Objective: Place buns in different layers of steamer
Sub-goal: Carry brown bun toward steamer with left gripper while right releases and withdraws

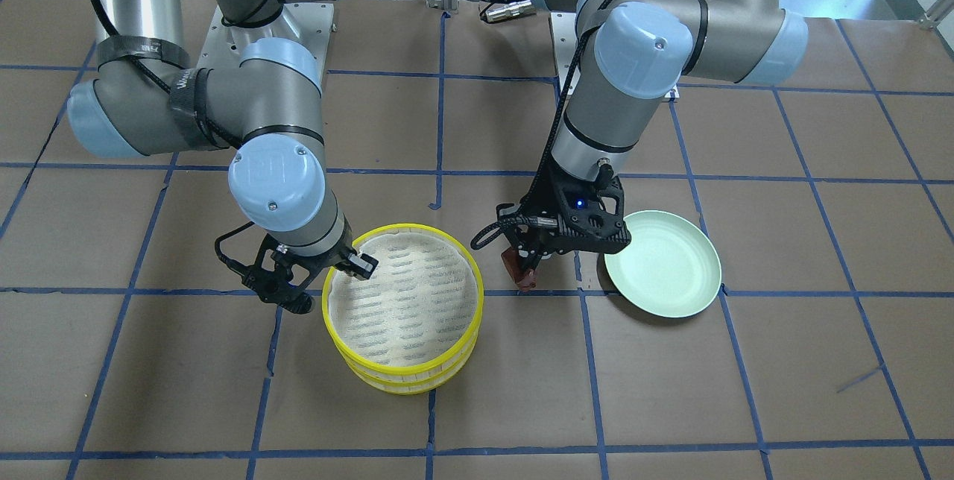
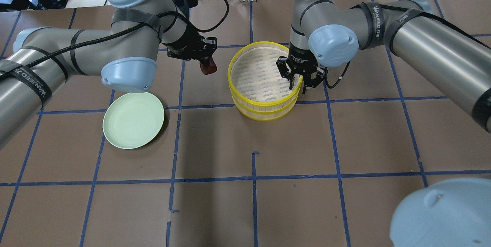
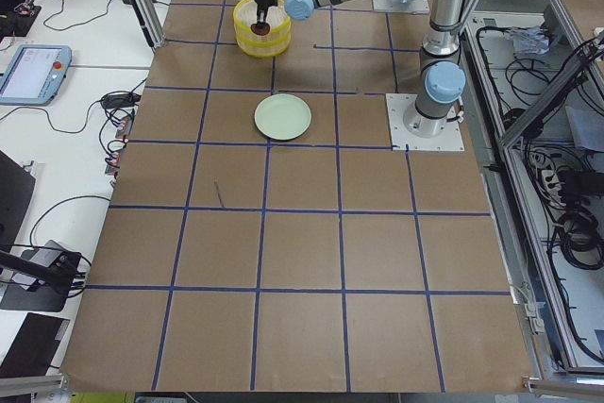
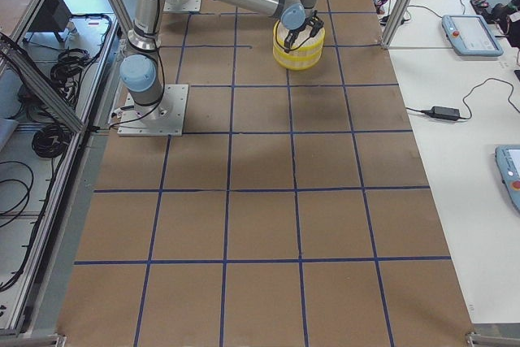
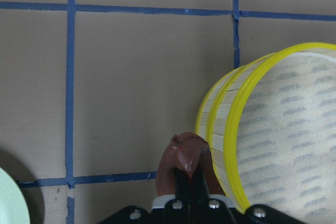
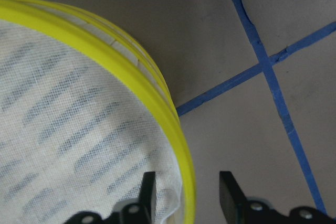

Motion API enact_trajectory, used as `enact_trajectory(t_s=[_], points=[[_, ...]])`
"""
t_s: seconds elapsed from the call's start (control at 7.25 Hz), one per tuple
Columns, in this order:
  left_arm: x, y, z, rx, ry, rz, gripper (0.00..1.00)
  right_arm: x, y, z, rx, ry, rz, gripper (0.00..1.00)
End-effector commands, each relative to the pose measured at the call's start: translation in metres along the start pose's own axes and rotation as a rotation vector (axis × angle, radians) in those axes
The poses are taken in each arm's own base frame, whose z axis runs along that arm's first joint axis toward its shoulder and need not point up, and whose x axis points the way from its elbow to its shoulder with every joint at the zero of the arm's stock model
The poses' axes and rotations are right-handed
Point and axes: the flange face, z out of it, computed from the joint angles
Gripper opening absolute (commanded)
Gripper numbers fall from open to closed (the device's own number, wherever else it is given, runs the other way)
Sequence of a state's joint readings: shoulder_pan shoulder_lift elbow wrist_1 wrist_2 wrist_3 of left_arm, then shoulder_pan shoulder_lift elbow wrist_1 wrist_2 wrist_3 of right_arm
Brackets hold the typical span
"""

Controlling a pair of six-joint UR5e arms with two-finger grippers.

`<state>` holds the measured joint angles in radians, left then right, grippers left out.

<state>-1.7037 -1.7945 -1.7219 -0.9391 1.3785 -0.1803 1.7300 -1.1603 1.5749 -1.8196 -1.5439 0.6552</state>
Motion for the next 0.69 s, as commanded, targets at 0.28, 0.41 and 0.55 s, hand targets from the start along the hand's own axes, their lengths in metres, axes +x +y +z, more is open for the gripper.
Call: enact_trajectory(t_s=[0.28,0.41,0.55], points=[[0.023,-0.002,0.0,-0.023,0.225,-0.215,0.08,0.146,-0.024,-0.155,0.142,-0.104,-0.056,1.0],[0.04,-0.002,0.017,-0.009,0.261,-0.245,0.08,0.192,-0.01,-0.202,0.129,-0.118,-0.123,1.0],[0.062,0.002,0.039,0.004,0.277,-0.268,0.15,0.192,0.03,-0.225,0.074,-0.111,-0.167,1.0]])
